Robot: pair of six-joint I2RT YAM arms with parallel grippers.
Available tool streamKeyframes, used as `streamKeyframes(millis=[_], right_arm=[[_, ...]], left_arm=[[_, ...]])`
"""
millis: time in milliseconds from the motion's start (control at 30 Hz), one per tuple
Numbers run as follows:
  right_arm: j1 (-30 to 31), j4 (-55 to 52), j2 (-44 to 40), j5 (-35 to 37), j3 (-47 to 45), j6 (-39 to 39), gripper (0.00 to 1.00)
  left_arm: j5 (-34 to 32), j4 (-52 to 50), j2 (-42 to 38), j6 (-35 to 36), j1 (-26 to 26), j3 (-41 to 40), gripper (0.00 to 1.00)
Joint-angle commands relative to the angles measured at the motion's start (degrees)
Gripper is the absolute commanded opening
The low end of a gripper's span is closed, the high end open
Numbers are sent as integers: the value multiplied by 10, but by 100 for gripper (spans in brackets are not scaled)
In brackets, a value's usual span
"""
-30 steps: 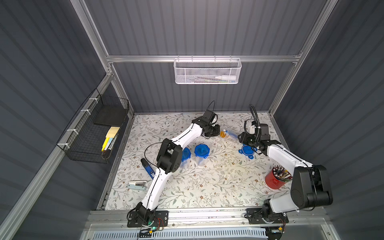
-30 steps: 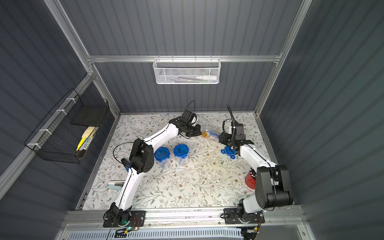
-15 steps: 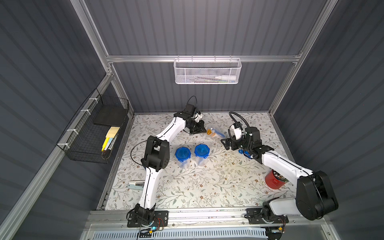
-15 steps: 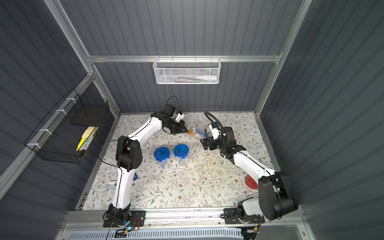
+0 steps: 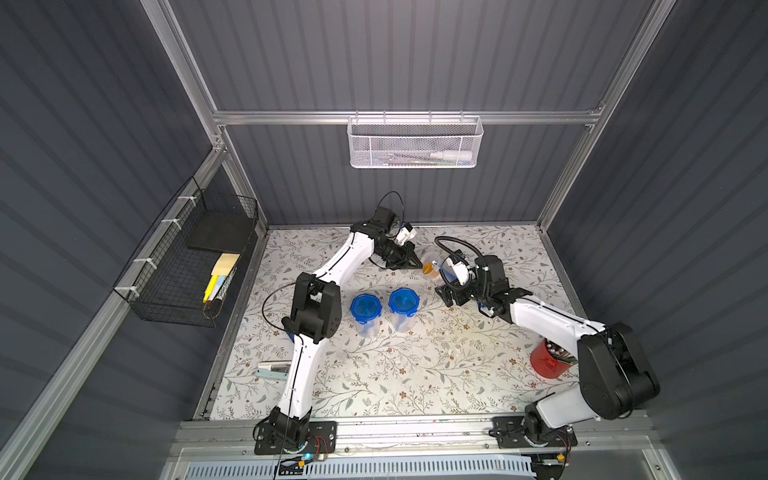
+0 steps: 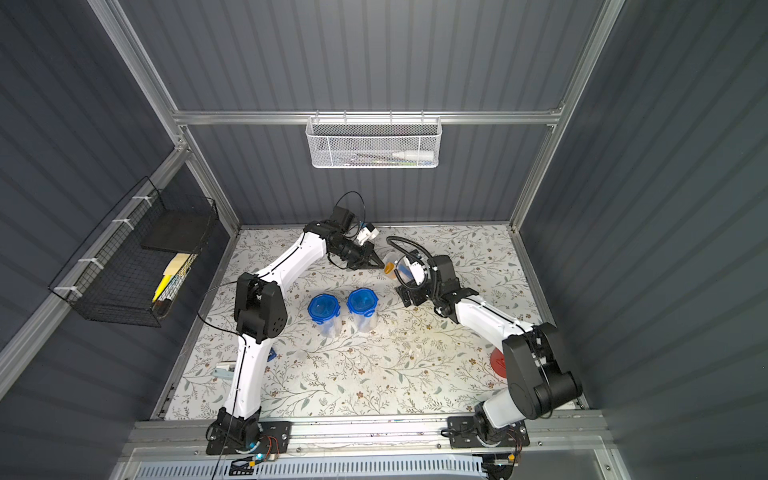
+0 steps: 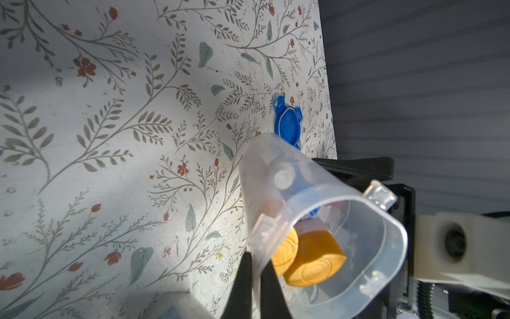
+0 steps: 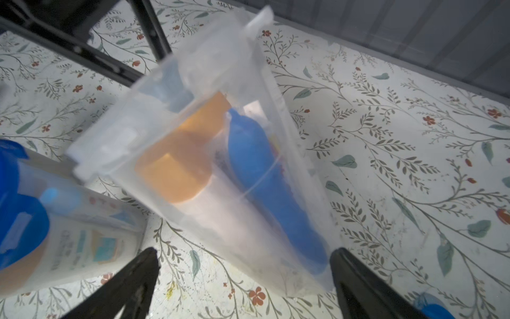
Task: Take out toiletry kits
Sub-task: 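Pick up the container from the center of the board, then pour the toiletry kits out of the container.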
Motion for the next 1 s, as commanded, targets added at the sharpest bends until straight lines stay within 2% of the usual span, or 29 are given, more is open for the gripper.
streamKeyframes(millis=[0, 400, 600, 667, 833, 900, 967], right_arm=[[7, -6, 11, 5, 10, -26, 99], [27, -3, -28, 42, -22, 17, 99], [27, -32, -9, 43, 2, 1, 99], [27, -43, 4, 66, 16, 6, 99], [27, -125, 46, 77, 74, 7, 99], [27, -147, 57, 76, 89, 7, 99], [27, -157, 63, 80, 96, 7, 99]], left_arm=[[71, -16, 16, 30, 2, 28, 0], [63, -75, 106, 70, 9, 71, 0], [10, -124, 138, 87, 15, 97, 0], [-14, -134, 143, 87, 17, 101, 10], [-33, -126, 145, 66, 30, 104, 56], [-39, -122, 141, 58, 35, 103, 66], [-44, -112, 132, 47, 41, 97, 72]])
